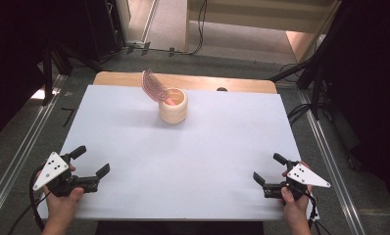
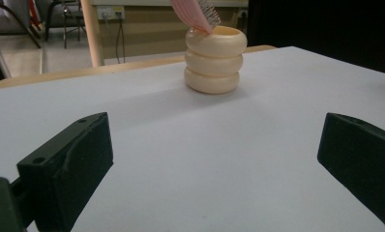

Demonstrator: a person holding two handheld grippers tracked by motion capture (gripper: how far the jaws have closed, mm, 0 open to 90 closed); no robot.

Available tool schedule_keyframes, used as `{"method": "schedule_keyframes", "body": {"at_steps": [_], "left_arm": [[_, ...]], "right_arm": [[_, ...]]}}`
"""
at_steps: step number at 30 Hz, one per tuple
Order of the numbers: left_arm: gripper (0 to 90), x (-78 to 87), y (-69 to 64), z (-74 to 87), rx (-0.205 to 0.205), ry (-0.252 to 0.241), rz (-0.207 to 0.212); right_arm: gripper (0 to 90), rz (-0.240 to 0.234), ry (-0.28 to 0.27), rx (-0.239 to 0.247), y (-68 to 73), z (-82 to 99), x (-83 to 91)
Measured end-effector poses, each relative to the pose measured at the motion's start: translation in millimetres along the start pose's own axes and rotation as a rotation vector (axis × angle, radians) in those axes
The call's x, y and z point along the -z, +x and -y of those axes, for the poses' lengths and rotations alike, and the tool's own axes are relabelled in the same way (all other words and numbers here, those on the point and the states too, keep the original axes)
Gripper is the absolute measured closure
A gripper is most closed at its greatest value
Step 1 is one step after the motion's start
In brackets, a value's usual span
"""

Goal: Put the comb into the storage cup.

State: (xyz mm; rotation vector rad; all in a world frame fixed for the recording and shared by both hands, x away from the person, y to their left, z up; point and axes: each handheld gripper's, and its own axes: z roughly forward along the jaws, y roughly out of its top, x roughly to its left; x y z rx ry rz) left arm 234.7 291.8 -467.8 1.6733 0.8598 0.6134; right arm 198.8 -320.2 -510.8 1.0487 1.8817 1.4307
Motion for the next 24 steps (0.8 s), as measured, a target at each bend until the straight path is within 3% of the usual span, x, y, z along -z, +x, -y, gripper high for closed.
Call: {"method": "schedule_keyframes", "body": {"at_steps": [4,7,10,12,18,24], "left_arm": [[0.0,2.6,2.8,5.4,-0.014,0.019,-0.021],[0.0,2.6,4.8,8.9,-0.001,0.022,-0.02],[0.0,1.2,5.2,13.5,-0.02,0.035,-0.036],[0.0,1.6,7.0,15.9,0.001,0.035,-0.032],[0.0,0.5,4.4,16.0,-0.019,0.037,-0.028],[0.0,0.5,4.9,16.4,-0.012,0.033,-0.028]], "right_arm": [[0.0,0.0,0.001,0.003,0.0,0.0,-0.5],[0.0,0.001,0.0,0.003,0.1,0.0,-0.5],[0.0,0.0,0.0,0.003,0.1,0.0,-0.5],[0.0,-0.001,0.001,0.007,0.1,-0.1,-0.7],[0.0,-0.001,0.002,0.005,-0.2,0.0,-0.7],[0.0,0.001,0.001,0.003,0.0,-0.3,-1.2]]}}
